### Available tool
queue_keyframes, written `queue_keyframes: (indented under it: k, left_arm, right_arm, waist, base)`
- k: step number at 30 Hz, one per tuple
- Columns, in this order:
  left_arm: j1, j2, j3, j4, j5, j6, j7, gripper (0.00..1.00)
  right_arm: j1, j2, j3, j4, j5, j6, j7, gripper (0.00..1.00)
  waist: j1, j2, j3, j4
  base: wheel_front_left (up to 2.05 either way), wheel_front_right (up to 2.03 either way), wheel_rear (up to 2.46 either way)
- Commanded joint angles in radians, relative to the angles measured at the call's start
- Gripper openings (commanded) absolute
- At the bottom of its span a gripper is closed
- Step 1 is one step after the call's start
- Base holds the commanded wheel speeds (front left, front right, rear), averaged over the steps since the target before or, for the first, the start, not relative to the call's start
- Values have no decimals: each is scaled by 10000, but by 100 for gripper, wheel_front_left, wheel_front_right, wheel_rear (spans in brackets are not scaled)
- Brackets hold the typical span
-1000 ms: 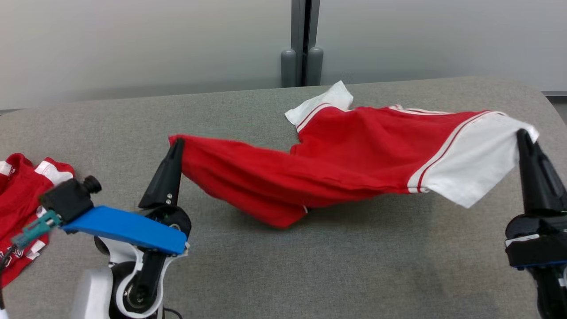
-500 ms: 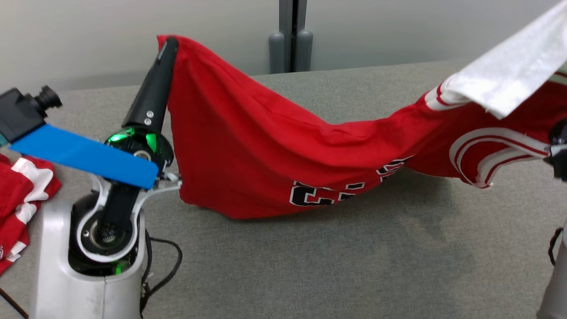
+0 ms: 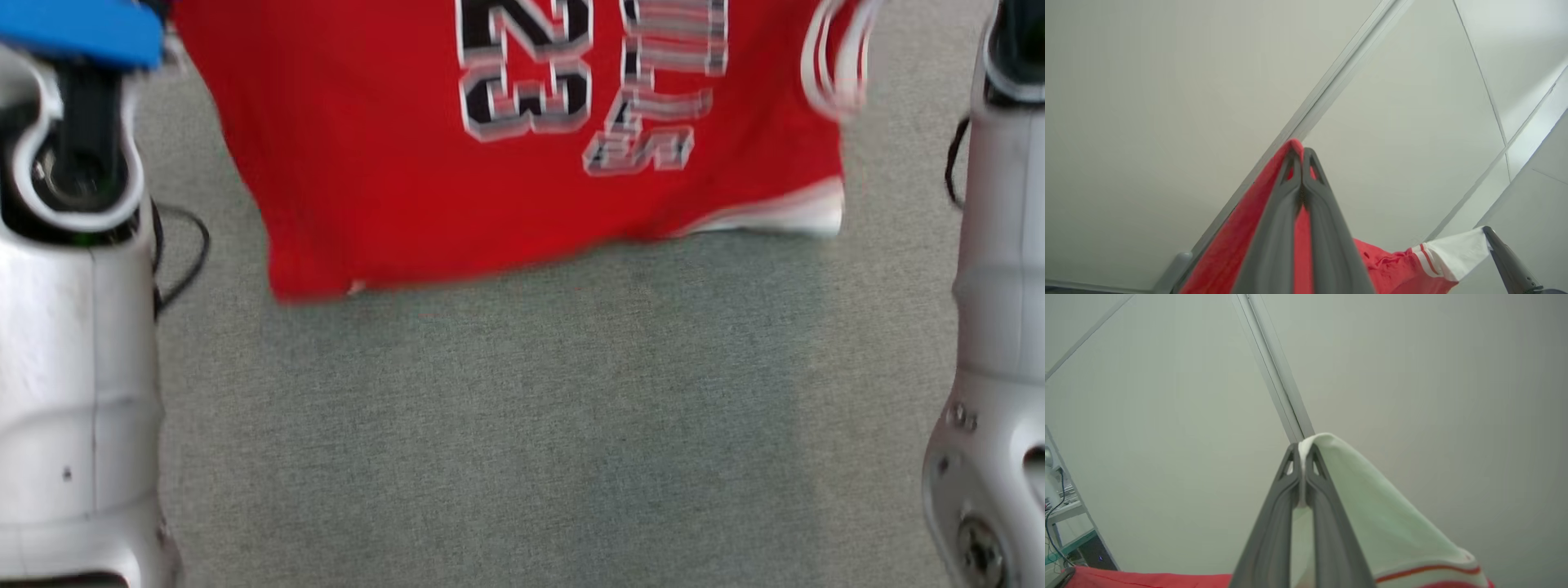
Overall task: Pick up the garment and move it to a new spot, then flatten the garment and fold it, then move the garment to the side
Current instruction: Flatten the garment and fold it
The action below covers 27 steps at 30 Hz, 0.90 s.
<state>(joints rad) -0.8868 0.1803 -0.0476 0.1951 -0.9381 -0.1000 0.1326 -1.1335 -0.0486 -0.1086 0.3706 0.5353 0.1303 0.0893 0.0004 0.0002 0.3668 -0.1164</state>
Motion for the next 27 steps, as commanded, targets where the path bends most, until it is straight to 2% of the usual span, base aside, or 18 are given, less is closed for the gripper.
queue_keyframes:
  k: [1,3,7,11,15,19,22,27]
  left_arm:
    - [-536,82,-77,122,226,-134,-378,0]
    - [-1230,214,-303,399,549,-261,-1000,0]
    - [-2306,400,-870,698,736,-321,-2044,0]
    - [-2455,850,-1739,761,369,-328,-2693,0]
    - [-1843,1439,-2616,1136,99,-322,-3173,0]
    - [-999,1682,-3021,1822,-142,-324,-3767,0]
    - [-234,1629,-3277,2218,-162,-324,-3929,0]
    - [1315,1390,-3228,2456,-327,-323,-3979,0]
  right_arm:
    - [-573,-35,151,168,-190,8,-404,0]
    - [-1394,-243,417,421,-515,6,-1240,0]
    - [-2588,-449,393,931,-387,6,-2689,0]
    - [-2951,-551,682,1446,-26,6,-2913,0]
    - [-2093,-790,1141,2039,143,6,-2771,0]
    - [-780,-936,1632,2558,230,6,-2559,0]
    - [543,-1027,2245,2663,370,6,-2080,0]
    - [2883,-1368,2729,1962,1062,6,-799,0]
  waist:
    - [-4,-2,97,51]
    - [-4,-2,224,87]
    - [-4,-2,442,187]
    - [-4,-2,749,176]
    - [-4,-2,1149,89]
    - [-4,-2,1314,-33]
    - [-4,-2,1266,-63]
    - [-4,-2,683,7]
  base:
    - [0,0,0]
    - [0,0,0]
    - [0,0,0]
    - [0,0,0]
    - [0,0,0]
    - [0,0,0]
    - [0,0,0]
    - [0,0,0]
